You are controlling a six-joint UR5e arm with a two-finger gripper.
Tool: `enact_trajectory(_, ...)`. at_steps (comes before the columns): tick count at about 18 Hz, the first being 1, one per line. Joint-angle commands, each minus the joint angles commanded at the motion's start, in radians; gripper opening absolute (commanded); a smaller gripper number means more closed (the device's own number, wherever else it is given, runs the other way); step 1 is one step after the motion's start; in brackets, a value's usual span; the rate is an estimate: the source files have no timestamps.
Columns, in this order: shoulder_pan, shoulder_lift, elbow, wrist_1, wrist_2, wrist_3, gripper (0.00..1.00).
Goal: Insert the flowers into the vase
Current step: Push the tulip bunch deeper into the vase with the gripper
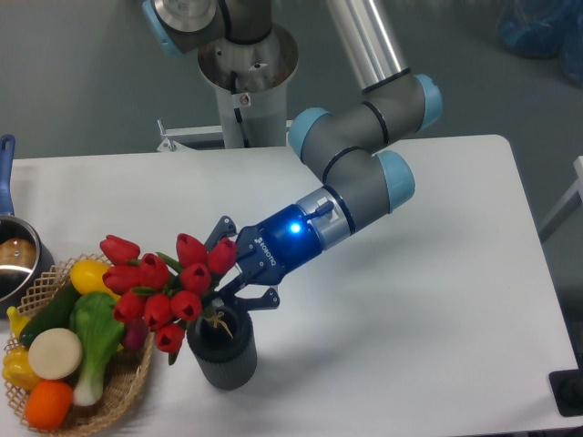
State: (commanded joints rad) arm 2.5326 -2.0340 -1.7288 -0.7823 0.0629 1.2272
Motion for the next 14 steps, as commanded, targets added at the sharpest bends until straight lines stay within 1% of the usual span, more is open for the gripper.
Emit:
enact_trajectory(3, 0.002, -0.026, 0.012, 0.002, 0.002, 0.003, 0.34)
enact_trajectory(9, 0.002, -0.035, 0.012, 0.002, 0.002, 0.005, 0.34)
enact_trajectory(14, 0.003, -0.04, -0.002, 0.002, 0.003, 0.032, 0.35)
